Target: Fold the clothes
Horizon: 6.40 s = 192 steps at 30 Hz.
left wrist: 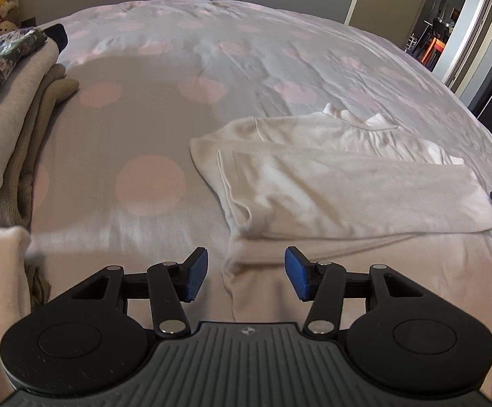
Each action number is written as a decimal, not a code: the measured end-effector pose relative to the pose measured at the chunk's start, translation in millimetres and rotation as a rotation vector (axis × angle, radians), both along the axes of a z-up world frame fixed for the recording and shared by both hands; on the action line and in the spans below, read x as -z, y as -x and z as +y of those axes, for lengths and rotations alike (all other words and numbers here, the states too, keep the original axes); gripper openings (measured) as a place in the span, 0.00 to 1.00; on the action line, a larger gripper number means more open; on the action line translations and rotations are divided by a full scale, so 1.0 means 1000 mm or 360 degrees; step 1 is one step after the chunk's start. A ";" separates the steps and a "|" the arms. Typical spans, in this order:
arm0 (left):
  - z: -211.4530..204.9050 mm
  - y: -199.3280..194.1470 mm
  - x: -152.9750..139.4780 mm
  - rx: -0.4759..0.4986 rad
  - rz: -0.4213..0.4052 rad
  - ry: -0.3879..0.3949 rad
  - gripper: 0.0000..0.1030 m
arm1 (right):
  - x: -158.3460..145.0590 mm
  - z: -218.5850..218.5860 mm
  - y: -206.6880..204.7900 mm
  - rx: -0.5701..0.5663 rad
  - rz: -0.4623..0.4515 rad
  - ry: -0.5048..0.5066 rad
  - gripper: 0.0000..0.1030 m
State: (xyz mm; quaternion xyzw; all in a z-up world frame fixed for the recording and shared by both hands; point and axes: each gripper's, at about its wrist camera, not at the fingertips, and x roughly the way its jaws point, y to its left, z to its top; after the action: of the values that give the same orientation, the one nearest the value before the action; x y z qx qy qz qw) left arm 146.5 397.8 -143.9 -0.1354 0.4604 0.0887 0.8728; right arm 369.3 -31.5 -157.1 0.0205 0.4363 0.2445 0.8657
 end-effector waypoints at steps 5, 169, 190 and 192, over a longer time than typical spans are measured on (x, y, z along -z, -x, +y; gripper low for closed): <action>-0.012 0.031 -0.012 0.0001 0.0019 0.0066 0.47 | 0.026 -0.017 0.007 0.0197 0.0140 -0.0005 0.14; -0.191 0.257 -0.086 0.1702 0.0045 -0.1006 0.29 | -0.024 -0.030 0.440 -0.0850 -0.0714 0.0839 0.13; -0.193 0.221 -0.026 0.1753 0.0294 -0.0993 0.15 | 0.023 -0.016 0.450 -0.1117 -0.0665 0.1125 0.49; -0.189 0.223 -0.030 0.1671 0.0241 -0.0985 0.04 | 0.029 -0.011 0.452 -0.1145 -0.0677 0.1198 0.48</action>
State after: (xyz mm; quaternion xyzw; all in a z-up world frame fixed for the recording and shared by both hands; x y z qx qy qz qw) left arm -76.0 209.3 -114.3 0.3758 0.4793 -0.2142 0.7636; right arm -82.2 -42.6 -186.4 -0.4898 0.2886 0.3505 0.7443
